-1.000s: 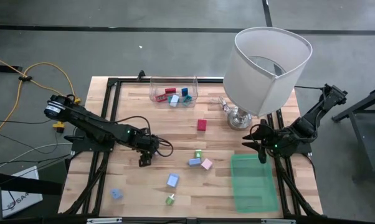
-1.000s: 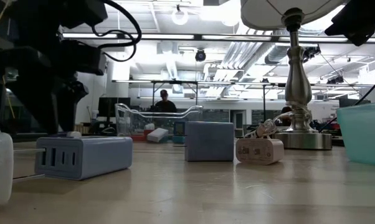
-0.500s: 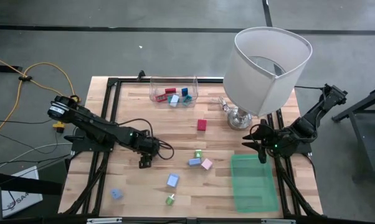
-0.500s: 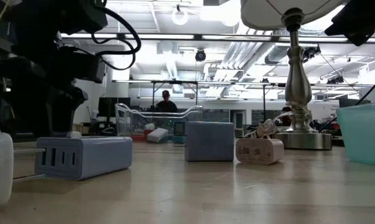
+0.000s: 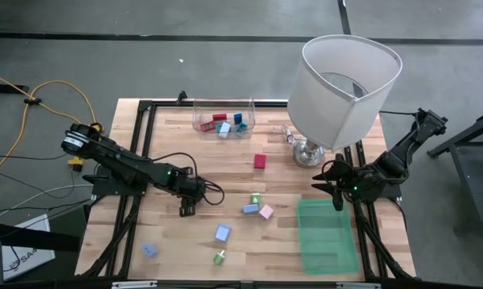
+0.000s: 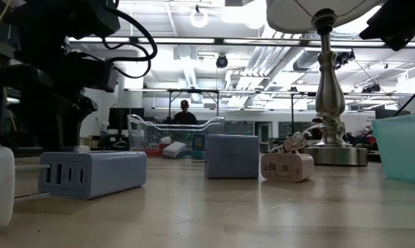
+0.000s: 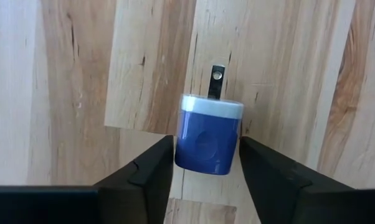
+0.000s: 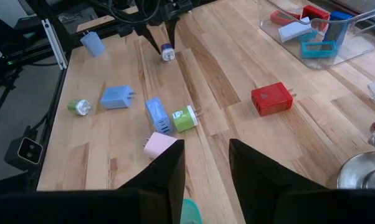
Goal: Pick & Place Office items
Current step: Put the purple charger adapter into the green bin
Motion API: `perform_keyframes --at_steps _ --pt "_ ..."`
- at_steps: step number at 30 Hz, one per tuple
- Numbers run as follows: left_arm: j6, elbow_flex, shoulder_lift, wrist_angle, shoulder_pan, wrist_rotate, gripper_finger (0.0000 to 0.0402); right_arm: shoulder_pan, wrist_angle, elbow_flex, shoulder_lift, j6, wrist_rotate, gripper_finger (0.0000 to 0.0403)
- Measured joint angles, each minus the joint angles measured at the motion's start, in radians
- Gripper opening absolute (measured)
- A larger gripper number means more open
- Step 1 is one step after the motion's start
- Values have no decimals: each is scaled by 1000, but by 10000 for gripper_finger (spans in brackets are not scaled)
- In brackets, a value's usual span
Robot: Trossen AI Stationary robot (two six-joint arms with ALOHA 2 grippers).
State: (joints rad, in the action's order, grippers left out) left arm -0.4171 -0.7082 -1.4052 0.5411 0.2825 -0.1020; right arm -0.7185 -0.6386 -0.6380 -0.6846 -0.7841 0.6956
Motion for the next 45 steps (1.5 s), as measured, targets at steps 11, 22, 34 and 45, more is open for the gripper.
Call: perform_keyframes --at_steps 11,22,34,45 --pt "-8 0 1 2 0 18 134 0 0 0 0 0 0 110" --pt "3 0 1 -7 0 19 132 0 0 0 0 0 0 110" --pt "190 -18 1 -319 -53 20 131 0 0 0 0 0 0 110" --pt "270 -46 -4 -577 -102 -45 131 0 0 0 0 0 0 110"
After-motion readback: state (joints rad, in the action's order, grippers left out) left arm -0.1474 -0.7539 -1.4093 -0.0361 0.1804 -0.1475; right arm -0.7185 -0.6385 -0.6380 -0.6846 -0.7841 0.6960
